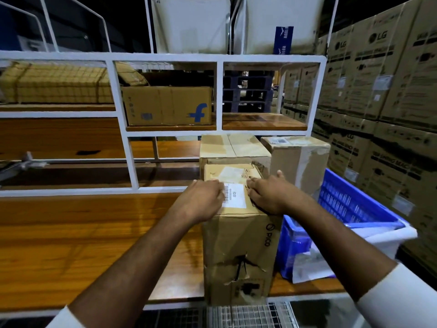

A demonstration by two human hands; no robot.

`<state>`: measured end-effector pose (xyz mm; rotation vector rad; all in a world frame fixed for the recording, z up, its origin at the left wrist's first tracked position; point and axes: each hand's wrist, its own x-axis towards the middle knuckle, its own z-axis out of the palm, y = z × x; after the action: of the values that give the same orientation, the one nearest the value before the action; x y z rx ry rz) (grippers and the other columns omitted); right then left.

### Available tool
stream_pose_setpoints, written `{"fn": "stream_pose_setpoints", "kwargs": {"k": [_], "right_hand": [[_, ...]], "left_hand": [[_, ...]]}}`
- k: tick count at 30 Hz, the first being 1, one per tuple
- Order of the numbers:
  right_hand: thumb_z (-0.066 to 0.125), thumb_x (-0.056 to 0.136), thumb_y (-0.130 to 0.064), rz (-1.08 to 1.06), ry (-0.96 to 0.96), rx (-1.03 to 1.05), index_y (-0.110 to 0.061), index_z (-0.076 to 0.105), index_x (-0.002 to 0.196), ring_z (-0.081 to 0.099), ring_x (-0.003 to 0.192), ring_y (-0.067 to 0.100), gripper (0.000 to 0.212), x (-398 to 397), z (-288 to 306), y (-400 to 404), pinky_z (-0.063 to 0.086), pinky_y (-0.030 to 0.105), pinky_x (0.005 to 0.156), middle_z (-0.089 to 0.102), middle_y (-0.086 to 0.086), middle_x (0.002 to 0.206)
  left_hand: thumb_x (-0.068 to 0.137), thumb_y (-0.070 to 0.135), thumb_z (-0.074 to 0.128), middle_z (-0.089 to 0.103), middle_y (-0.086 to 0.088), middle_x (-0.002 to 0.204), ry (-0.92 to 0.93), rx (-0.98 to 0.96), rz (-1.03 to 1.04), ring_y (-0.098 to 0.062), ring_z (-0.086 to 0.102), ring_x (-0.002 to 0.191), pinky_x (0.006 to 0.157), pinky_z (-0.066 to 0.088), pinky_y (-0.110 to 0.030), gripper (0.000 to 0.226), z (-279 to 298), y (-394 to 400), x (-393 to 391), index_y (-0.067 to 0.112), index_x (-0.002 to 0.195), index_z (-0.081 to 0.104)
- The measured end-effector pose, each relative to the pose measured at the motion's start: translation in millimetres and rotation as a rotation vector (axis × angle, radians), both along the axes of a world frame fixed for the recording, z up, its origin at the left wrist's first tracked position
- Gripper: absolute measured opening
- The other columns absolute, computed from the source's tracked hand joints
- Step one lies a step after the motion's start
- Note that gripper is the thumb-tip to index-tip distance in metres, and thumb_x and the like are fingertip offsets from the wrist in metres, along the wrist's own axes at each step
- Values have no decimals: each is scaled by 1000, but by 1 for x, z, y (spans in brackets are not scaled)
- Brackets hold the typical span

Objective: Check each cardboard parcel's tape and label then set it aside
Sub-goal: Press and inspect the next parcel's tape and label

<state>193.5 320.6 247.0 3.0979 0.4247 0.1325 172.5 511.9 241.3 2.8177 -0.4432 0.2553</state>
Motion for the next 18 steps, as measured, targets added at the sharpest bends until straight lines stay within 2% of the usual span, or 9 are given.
{"fn": "stream_pose_setpoints", "kwargs": {"k": [2,4,8,10,12,15,18], "right_hand": [[26,105,-36,18,6,59,-16,42,144,45,134,26,47,-6,-9,0,13,58,119,45,7,150],[24,105,-35,17,6,56,-14,40,145,44,136,26,48,-6,-9,3,15,58,118,41,7,153],[23,104,-36,10,14,21,-17,45,142,48,131,25,47,-9,2,8,10,59,119,46,5,150],[23,105,-38,79,7,18,-21,38,149,43,137,23,50,-18,1,12,13,56,120,38,1,156],[24,105,-37,131,-8,35,-22,36,152,38,141,20,51,-32,-7,18,18,52,119,33,0,159],[25,105,-34,119,-43,99,-19,34,152,30,145,15,51,-41,-18,24,17,47,119,31,2,160],[24,105,-33,115,-34,129,-18,31,154,27,147,14,51,-43,-15,21,11,46,121,29,2,161]], "left_hand": [[106,32,35,38,3,155,6,1,-20,-20,39,138,111,32,-38,42,-4,5,-8,23,147,42],[107,31,33,34,4,157,-7,-2,-10,-19,32,142,118,20,-38,43,-2,6,-10,22,148,40],[105,30,35,47,-2,149,-10,69,-5,-23,41,136,119,16,-44,40,3,0,-12,20,143,47],[106,32,34,51,-5,145,-10,52,-40,-28,44,132,115,24,-43,40,5,-3,-18,20,140,51],[106,34,33,51,-4,145,-23,19,-96,-25,44,132,112,30,-40,41,-1,-7,-27,22,141,50],[107,35,29,38,0,155,-44,37,-112,-16,30,144,120,15,-37,46,-13,-10,-32,21,149,37],[107,35,29,36,1,156,-39,-1,-117,-13,26,146,121,9,-38,46,-11,-9,-32,21,151,35]]}}
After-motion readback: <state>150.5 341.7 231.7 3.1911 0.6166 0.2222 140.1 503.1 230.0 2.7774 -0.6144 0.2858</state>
